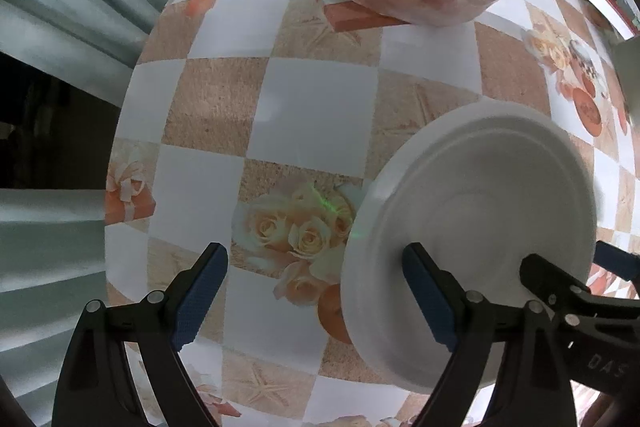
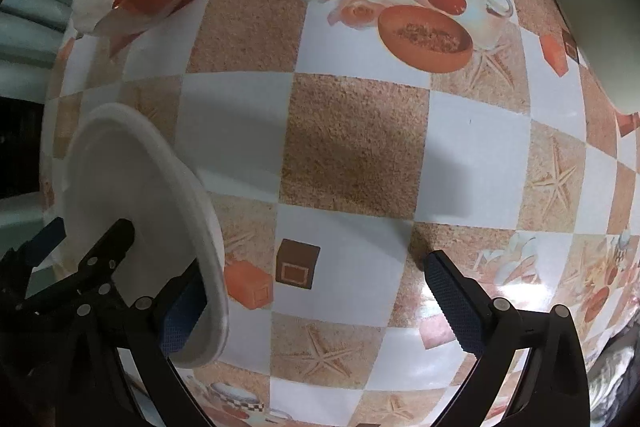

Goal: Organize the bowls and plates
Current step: 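Close the left tool on the white plate rim while the right tool grips it too, then carry the white plate with both tools toward the table edge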

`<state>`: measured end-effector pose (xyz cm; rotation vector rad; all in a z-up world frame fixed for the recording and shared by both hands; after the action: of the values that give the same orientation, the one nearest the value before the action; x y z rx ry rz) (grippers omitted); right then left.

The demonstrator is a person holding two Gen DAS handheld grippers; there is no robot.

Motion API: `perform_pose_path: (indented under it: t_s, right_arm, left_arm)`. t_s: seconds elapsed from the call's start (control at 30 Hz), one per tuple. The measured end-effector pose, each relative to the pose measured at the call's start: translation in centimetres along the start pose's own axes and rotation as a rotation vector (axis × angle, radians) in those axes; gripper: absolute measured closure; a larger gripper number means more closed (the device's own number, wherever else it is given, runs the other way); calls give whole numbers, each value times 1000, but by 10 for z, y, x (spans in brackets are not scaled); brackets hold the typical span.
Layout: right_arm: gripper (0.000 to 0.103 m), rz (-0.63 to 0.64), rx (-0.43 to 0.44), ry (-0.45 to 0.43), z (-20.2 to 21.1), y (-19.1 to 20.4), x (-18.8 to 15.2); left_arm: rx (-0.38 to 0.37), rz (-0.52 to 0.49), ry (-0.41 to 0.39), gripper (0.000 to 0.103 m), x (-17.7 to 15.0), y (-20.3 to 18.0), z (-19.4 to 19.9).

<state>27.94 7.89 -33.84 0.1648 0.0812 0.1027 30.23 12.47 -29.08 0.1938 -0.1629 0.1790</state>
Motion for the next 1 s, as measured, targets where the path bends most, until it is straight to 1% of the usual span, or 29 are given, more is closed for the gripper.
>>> perform_pose_path:
  t_s: [0.07,0.13,0.2,0.23,0.27,0.3,0.33,0.37,0.4,0.43,0.47,0.5,0.6,0.7,0.83,1.0]
  right_arm:
    - [1,5,-2,-5,1,2,1]
    - [1,13,-6,-11,3,2,2]
    - [10,22,2,-22,4,7,1]
    - [12,28,2,-26,5,11,2]
    - [18,37,3,-32,6,14,1]
    - [27,46,7,-39,8,17,1]
    - [32,55,17,-47,10,21,1]
    - [46,64,33,-54,12,27,2]
    - [62,69,60,-55,14,31,2]
    - [71,69,97,-46,14,36,2]
    - [82,59,132,-26,13,40,0]
    - [85,43,151,-13,11,41,-2]
    - [86,26,159,-3,10,40,-4]
    - [86,34,162,19,9,34,-14]
    - [86,42,153,41,6,21,-29]
    - [86,48,131,58,4,6,-58]
  left_arm:
    - [-5,-11,1,12,1,1,-1]
    - [-13,-23,-3,14,1,0,-1]
    - [-32,-25,-4,22,5,-2,-1]
    - [-40,-30,-6,24,6,-4,0]
    - [-49,-38,-9,31,5,-8,1]
    - [-64,-48,-13,39,5,-11,3]
    - [-73,-60,-15,43,5,-15,4]
    - [-82,-74,-17,51,5,-18,5]
    - [-94,-84,-20,61,4,-22,6]
    - [-111,-93,-22,66,4,-25,8]
    - [-127,-100,-24,73,4,-30,9]
    - [-126,-105,-25,73,3,-33,10]
    - [-122,-119,-24,73,1,-40,11]
    - [-134,-131,-16,73,-12,-48,12]
    - [-136,-167,-8,73,-35,-63,14]
    - [-157,-228,-1,73,-74,-86,20]
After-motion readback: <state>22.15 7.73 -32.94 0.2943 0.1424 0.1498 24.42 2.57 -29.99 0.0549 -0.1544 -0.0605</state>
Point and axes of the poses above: each gripper's, at about its wrist camera, not at the fingertips, and z roughly against the way its jaws point, y to its left, x to its top, the point moved 7 cm from there along -z, roughly the way its jaws point, and after that the axes turned 4 degrees about -y, right-handed, at the moved point
